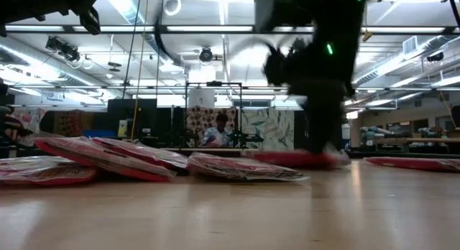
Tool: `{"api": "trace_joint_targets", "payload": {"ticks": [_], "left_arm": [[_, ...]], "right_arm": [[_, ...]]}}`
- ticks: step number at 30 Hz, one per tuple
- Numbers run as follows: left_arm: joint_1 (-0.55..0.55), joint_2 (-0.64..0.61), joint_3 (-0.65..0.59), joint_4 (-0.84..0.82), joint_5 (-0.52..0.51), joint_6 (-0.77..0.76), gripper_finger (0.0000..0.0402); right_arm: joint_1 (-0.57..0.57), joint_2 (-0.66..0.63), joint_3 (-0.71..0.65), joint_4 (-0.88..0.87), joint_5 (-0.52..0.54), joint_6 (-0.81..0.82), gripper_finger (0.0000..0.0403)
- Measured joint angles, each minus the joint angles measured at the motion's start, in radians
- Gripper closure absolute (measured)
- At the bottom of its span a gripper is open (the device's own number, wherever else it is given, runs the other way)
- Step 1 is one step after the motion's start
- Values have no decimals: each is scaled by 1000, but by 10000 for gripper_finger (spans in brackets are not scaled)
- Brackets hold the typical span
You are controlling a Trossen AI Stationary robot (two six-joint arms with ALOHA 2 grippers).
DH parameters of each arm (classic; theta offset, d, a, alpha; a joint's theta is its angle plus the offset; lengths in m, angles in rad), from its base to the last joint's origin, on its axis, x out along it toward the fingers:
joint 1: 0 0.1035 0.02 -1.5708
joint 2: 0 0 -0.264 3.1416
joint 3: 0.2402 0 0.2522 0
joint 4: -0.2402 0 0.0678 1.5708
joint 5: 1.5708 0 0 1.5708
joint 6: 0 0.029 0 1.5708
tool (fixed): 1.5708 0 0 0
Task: Sort popcorn bags into baskets
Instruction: Put the red popcorn into the green bin
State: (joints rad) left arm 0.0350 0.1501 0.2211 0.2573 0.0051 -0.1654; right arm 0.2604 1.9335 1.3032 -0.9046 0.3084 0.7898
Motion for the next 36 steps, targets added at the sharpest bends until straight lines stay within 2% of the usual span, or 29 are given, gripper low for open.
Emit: {"api": "trace_joint_targets", "payload": {"ticks": [7, 17, 22, 27, 30, 34, 36], "left_arm": [[0, 0, 0, 0, 0, 0, 374], [0, 0, 0, 0, 0, 0, 374], [0, 0, 0, 0, 0, 0, 374], [0, 0, 0, 1, 0, 0, 374], [0, 0, 0, 3, 0, 0, 374], [0, 0, 0, 1, 0, 0, 374], [0, 0, 0, 0, 0, 0, 374]], "right_arm": [[-3, -2, 280, -305, -52, 46, 397], [33, -4, 599, -654, -226, 192, 399], [69, -18, 666, -667, -344, 238, 400], [112, -53, 679, -669, -408, 340, 400], [146, -83, 679, -667, -382, 364, 400], [185, -91, 650, -658, -162, 413, 394], [189, -73, 604, -617, -181, 422, 387]]}}
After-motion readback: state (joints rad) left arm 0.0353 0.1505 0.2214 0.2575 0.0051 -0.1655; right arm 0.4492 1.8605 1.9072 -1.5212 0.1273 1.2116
